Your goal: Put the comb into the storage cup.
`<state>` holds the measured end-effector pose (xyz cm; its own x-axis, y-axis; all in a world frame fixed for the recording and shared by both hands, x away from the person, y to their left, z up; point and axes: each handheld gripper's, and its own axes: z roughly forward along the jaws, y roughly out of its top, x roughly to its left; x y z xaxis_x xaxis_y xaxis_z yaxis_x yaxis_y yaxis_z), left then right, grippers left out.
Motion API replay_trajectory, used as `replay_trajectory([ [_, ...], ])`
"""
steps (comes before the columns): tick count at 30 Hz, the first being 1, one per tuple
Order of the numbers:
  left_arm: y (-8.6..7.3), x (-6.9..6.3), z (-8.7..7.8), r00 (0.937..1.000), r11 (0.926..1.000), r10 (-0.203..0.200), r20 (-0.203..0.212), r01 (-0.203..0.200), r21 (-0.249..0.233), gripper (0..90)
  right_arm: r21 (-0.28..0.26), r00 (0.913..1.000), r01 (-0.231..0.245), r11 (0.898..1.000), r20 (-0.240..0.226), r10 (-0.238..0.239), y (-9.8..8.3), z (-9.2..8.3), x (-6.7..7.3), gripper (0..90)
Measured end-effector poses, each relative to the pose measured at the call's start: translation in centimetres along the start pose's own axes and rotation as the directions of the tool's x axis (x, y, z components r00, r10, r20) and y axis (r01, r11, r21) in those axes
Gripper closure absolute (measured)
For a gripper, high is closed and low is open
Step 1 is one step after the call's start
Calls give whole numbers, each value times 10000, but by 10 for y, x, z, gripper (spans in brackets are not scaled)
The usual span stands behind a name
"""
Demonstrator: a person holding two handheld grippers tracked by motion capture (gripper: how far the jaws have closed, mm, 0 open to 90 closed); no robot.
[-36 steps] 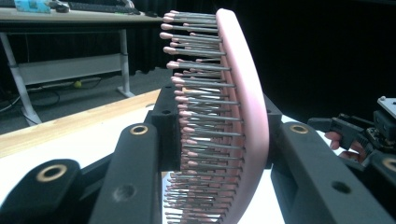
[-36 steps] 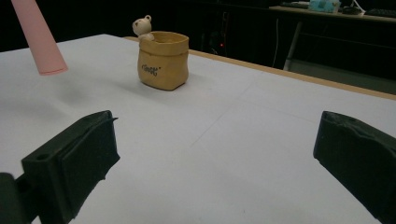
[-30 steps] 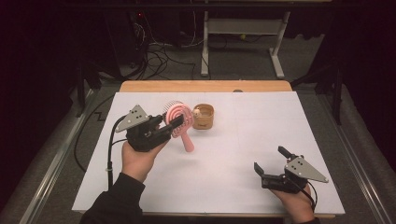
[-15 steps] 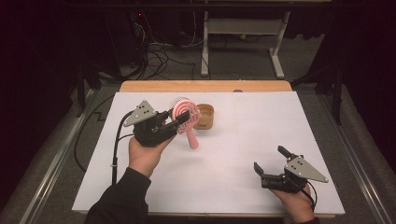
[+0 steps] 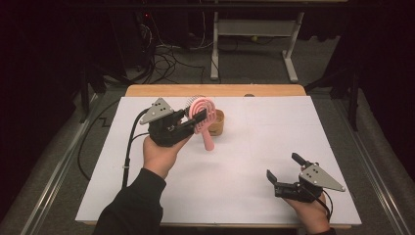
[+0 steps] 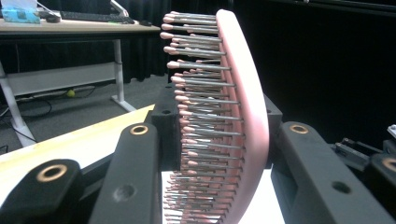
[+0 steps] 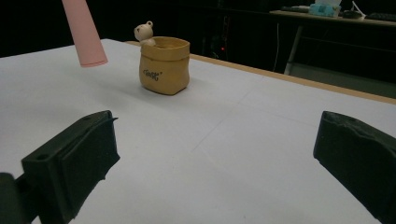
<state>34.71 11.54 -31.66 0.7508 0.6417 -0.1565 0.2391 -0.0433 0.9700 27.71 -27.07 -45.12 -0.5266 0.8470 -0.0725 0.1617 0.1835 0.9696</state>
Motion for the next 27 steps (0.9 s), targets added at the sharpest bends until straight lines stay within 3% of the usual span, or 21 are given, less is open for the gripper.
replay_trajectory([
  [13, 10, 1, 18, 10000, 10000, -57, -4, 57, -21, 632, -97, 10000, -13, 10000, -8, 13, 1, -2, 1, 3],
  [27, 18, 6, 26, 9999, 9998, -8, -145, 5, -211, 633, -149, 10000, 22, 9999, -18, -22, 2, -2, 1, 3],
])
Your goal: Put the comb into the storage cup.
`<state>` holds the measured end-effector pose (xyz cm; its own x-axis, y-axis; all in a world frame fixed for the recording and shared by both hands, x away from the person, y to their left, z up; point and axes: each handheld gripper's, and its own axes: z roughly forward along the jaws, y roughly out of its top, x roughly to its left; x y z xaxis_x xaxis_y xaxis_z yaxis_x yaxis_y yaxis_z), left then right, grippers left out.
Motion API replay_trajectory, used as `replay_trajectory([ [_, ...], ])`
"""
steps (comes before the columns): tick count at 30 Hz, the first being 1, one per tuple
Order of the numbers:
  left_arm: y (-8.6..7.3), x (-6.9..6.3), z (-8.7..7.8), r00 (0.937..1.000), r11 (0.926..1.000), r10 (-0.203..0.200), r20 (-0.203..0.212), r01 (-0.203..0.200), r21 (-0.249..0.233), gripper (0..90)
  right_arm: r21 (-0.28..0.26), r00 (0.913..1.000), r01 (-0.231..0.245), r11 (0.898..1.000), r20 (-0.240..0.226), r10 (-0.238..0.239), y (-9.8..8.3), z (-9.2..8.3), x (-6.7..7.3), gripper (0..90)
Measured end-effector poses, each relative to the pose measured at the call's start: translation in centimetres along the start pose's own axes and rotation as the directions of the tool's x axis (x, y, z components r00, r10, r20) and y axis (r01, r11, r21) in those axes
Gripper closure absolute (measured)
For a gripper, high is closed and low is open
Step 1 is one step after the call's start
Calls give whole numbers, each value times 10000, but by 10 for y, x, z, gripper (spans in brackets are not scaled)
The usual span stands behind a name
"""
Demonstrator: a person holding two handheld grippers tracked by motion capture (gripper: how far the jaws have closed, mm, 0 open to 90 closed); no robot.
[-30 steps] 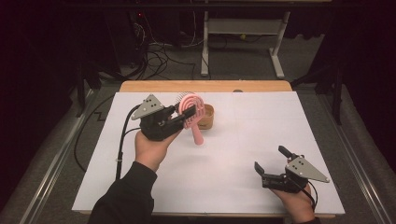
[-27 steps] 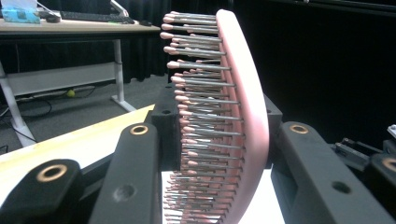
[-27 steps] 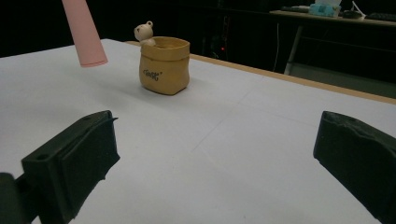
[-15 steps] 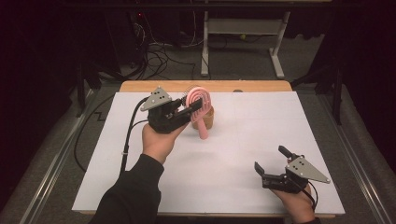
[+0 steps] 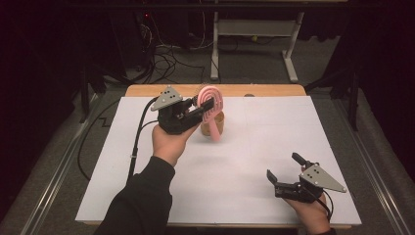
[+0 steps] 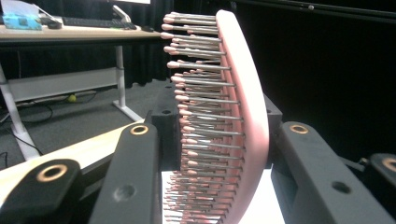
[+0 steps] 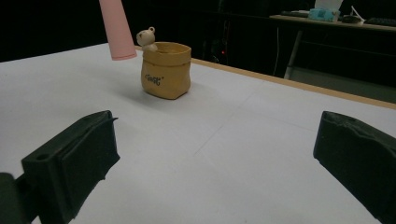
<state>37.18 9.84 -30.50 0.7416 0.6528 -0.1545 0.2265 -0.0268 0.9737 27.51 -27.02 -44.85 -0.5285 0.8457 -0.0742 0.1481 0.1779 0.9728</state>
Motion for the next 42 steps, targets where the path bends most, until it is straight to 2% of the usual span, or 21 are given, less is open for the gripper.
replay_trajectory([
  [9, 15, 0, 9, 9999, 9995, 147, -68, -149, -266, 633, -77, 10000, -83, 9999, 35, 84, 1, -1, -2, 3],
  [17, 29, 4, 17, 9992, 9986, 267, -298, -280, -459, 633, -120, 10000, -60, 9999, 53, 60, 1, -2, -2, 3],
  [22, 33, 5, 26, 9984, 9987, 330, -454, -346, -361, 634, -127, 10000, -65, 9999, 64, 66, 1, -2, -2, 3],
  [28, 35, 12, 35, 9983, 9989, 145, -571, -169, -426, 634, -185, 9999, -105, 9998, 23, 105, 1, -2, -2, 3],
  [31, 35, 20, 37, 9976, 9988, 12, -687, -45, -489, 634, -140, 9999, -140, 9998, 48, 141, 0, -2, -3, 3],
  [39, 34, 36, 40, 9950, 9982, -262, -961, 209, -555, 634, -155, 9999, -163, 9997, 16, 163, 0, -1, -3, 3],
  [42, 33, 37, 41, 9949, 9981, -314, -963, 260, -564, 634, -178, 9999, -129, 9998, -20, 129, 1, -1, -2, 3],
])
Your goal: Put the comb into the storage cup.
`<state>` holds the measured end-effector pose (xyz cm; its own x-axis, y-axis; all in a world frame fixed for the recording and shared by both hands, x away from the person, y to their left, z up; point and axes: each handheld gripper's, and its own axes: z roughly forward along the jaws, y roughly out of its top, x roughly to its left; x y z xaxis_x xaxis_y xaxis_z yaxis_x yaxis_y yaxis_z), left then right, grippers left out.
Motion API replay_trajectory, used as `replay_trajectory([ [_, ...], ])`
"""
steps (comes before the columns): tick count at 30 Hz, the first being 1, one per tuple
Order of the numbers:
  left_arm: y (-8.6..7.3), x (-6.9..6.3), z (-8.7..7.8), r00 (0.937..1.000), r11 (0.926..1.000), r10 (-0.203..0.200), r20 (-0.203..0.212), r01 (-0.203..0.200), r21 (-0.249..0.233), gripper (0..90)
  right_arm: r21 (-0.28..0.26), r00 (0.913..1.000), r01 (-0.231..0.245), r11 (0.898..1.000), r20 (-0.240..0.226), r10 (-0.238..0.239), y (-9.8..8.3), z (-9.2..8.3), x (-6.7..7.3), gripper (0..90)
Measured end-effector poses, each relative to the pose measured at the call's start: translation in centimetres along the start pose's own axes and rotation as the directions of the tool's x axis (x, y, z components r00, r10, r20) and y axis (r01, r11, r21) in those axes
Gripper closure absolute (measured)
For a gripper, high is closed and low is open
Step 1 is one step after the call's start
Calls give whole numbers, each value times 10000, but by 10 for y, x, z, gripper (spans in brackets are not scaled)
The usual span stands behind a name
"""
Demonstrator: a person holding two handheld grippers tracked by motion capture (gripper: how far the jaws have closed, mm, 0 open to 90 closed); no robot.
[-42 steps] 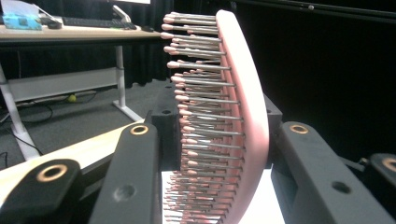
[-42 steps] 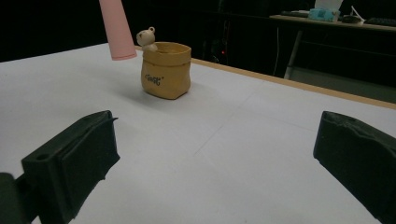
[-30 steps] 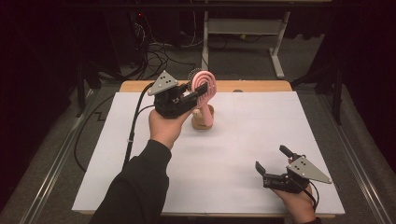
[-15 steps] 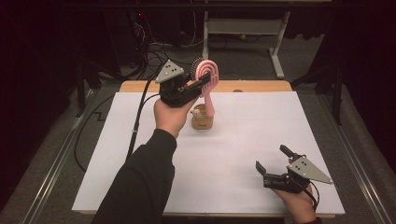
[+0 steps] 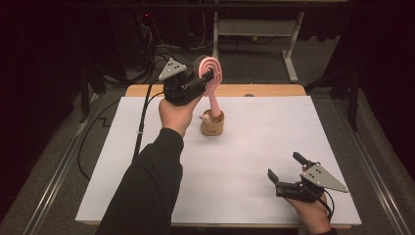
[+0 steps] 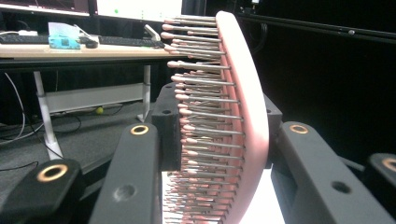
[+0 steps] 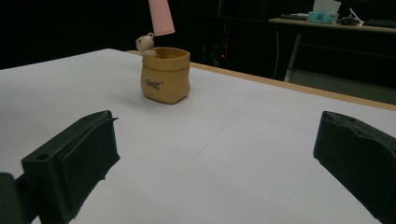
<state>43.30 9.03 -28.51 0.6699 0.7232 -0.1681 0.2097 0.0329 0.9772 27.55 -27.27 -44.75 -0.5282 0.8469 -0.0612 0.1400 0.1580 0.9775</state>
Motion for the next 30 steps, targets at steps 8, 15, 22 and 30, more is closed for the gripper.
replay_trajectory([
  [8, -4, -1, 7, 9999, 10000, 72, -88, -72, -1, 634, -50, 10000, -6, 10000, 1, 6, 0, -1, 0, 3],
  [15, -11, 2, 15, 9994, 9998, -49, -341, 56, 195, 634, -56, 10000, -17, 10000, -1, 17, 0, 0, 0, 3],
  [22, -19, 5, 21, 9990, 9993, -185, -414, 198, 306, 634, -113, 10000, -50, 9999, -9, 50, 1, -1, -1, 3],
  [30, -24, 6, 23, 9988, 9992, -128, -481, 146, 379, 634, -124, 10000, -55, 9999, -20, 55, 1, -1, 0, 3],
])
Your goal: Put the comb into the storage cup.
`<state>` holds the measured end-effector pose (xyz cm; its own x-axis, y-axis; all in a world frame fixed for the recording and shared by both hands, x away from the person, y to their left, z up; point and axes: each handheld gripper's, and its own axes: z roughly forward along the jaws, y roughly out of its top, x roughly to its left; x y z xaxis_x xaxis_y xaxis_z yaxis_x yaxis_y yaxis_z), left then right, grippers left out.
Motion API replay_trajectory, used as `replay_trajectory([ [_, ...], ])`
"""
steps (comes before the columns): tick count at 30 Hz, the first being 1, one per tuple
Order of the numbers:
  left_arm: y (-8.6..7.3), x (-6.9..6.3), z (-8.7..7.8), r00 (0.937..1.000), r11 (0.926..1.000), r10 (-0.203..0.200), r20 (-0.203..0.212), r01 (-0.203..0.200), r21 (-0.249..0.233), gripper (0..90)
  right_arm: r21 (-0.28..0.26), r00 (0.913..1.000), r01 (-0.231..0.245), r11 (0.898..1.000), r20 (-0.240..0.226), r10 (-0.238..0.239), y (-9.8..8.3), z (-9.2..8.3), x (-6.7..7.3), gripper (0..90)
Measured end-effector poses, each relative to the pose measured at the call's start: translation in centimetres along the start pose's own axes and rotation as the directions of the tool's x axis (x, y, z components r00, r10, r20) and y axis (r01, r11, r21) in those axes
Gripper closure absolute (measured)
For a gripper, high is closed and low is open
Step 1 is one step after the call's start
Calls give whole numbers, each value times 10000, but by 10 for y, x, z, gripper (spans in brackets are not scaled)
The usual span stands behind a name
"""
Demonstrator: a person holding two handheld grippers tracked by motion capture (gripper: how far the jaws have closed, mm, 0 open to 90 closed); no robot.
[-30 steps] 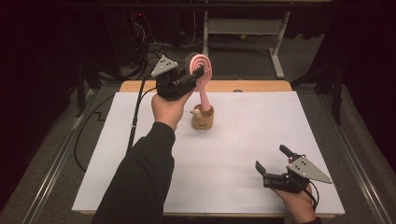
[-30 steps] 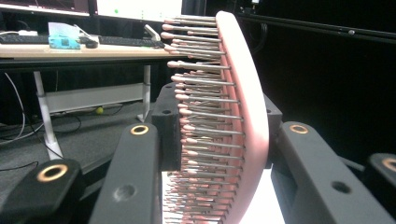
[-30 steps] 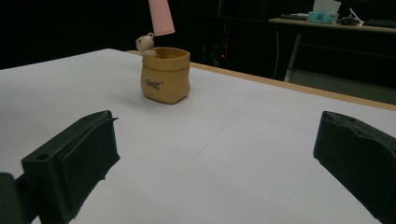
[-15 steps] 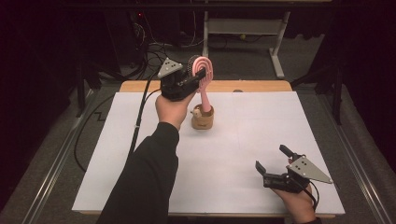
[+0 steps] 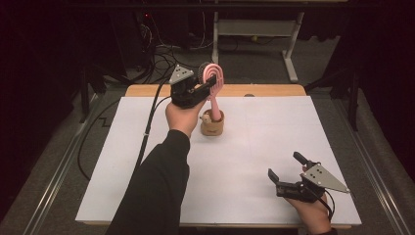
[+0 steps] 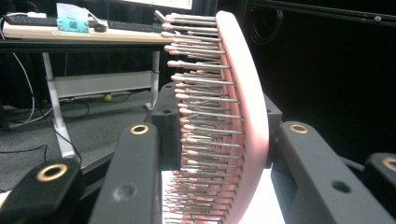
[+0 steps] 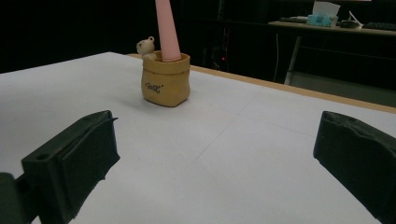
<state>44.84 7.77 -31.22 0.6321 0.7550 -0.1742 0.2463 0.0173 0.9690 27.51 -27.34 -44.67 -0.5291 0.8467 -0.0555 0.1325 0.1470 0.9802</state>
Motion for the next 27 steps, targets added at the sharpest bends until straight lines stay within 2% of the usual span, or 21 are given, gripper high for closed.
replay_trajectory([
  [11, -12, 6, 3, 9997, 9997, -263, -21, 263, -10, 634, 6, 10000, -11, 10000, -8, 11, 0, 0, 0, 3],
  [27, -18, 3, 11, 9999, 9999, -110, -13, 110, 128, 634, -22, 10000, -44, 10000, -8, 44, 0, 0, 0, 3],
])
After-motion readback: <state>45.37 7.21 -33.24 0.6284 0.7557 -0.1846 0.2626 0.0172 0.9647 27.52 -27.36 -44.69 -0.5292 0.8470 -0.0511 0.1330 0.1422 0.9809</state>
